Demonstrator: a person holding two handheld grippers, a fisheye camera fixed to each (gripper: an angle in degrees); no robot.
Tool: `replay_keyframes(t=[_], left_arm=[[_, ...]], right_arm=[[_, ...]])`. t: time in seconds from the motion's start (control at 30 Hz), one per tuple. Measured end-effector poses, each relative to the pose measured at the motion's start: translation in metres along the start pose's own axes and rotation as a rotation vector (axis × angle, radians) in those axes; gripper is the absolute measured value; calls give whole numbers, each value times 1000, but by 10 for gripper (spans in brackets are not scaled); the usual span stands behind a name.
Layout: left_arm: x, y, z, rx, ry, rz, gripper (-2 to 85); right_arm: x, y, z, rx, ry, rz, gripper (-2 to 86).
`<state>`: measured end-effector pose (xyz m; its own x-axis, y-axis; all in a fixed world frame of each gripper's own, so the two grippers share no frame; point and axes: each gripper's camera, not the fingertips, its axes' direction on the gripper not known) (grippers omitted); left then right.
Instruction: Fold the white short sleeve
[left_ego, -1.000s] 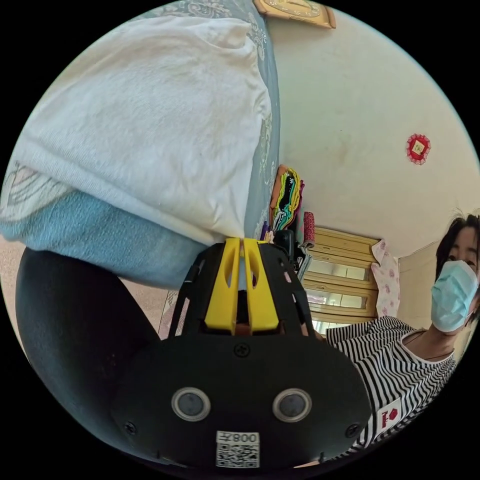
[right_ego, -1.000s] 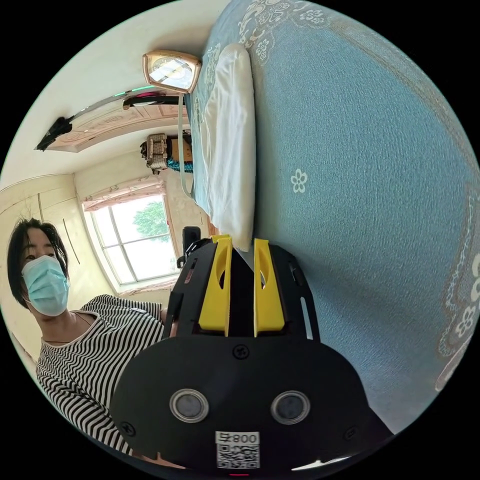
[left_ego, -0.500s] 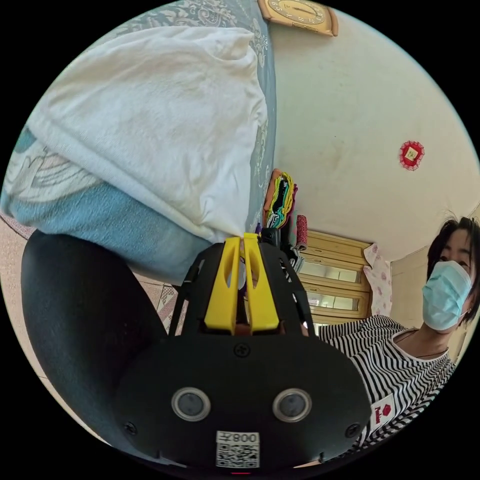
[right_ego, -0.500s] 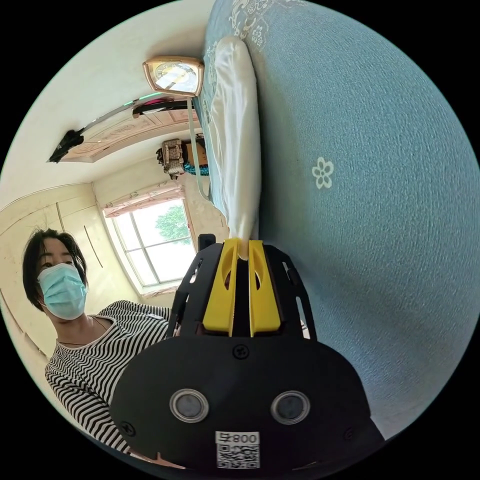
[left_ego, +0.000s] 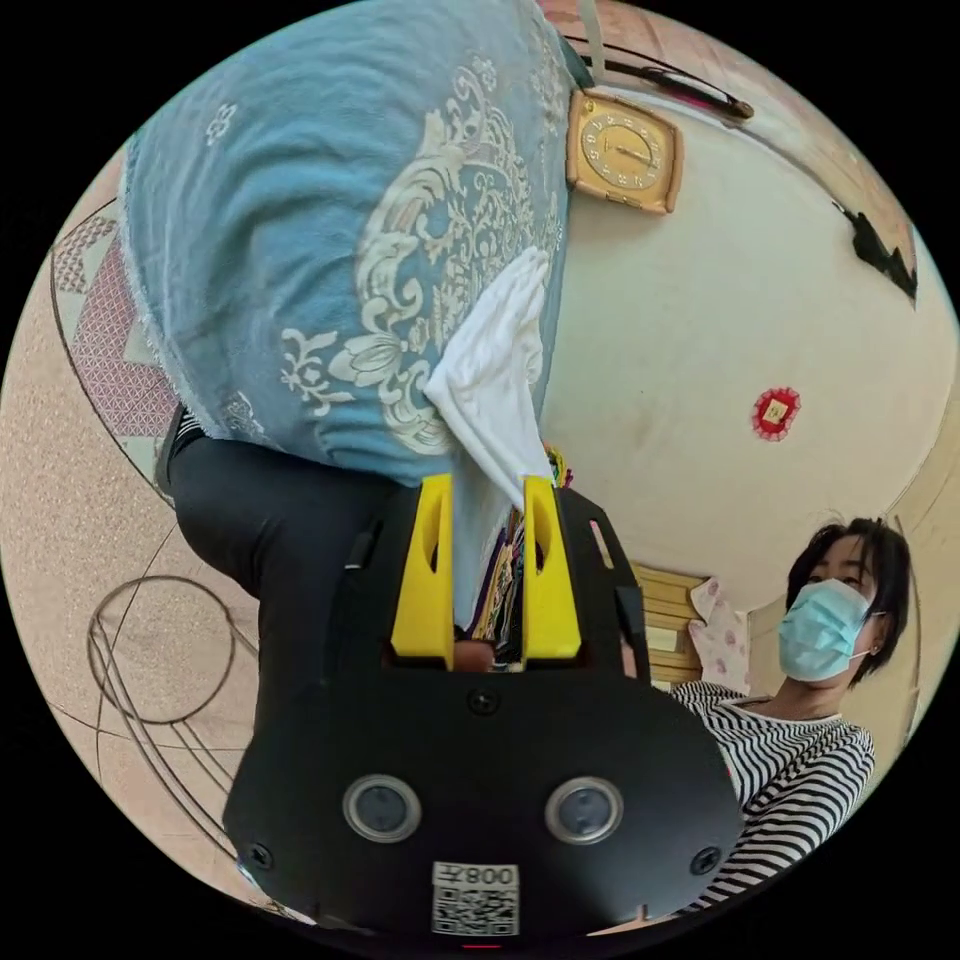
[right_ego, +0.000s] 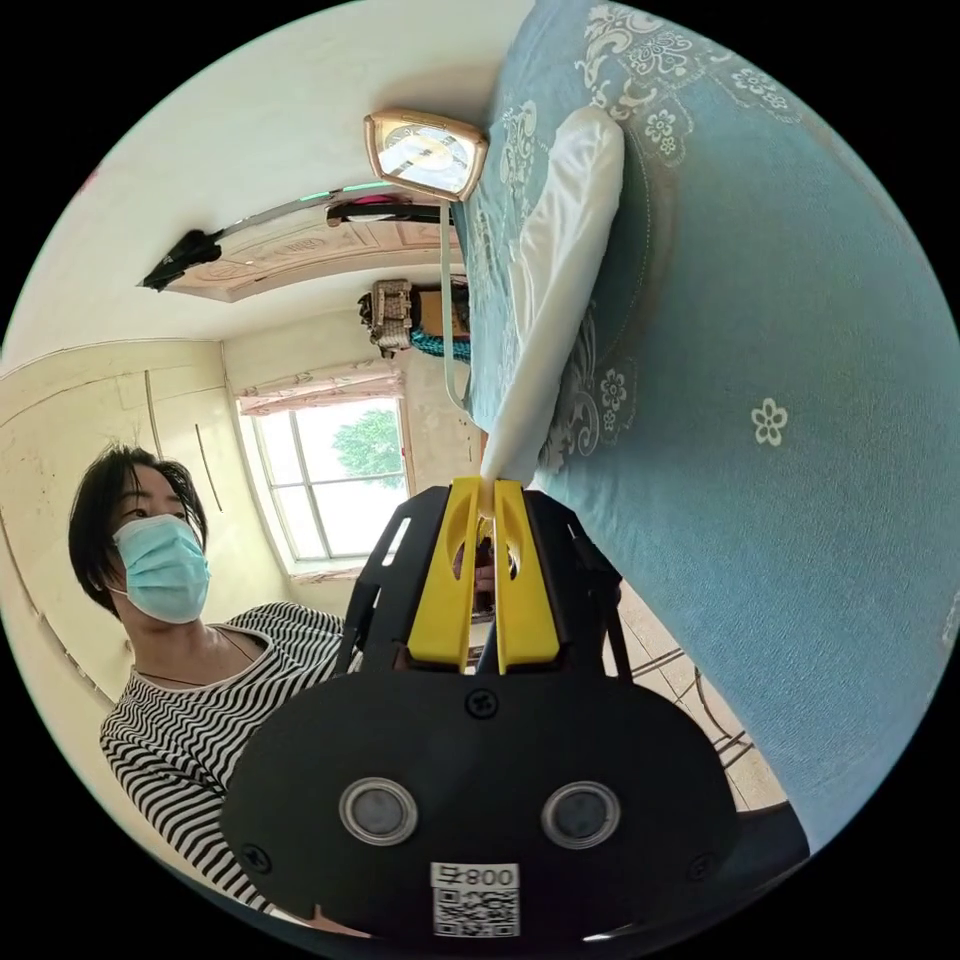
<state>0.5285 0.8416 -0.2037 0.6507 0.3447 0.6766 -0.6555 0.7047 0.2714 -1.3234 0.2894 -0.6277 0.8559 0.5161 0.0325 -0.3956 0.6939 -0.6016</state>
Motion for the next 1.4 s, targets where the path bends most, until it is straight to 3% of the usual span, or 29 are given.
replay_keyframes(t=[0.2,0.63,1.1,1.4], left_arm=[[5,-15,-24,71,88,-28,105],[89,-39,-63,97,33,49,26],[310,-2,-107,-102,57,430,18],[483,11,-58,-286,142,694,17]], right_arm=[[31,13,-29,10,9,-12,18],[145,54,-109,4,117,-3,17],[257,208,-253,47,93,-133,16],[328,343,-398,236,42,-322,16]])
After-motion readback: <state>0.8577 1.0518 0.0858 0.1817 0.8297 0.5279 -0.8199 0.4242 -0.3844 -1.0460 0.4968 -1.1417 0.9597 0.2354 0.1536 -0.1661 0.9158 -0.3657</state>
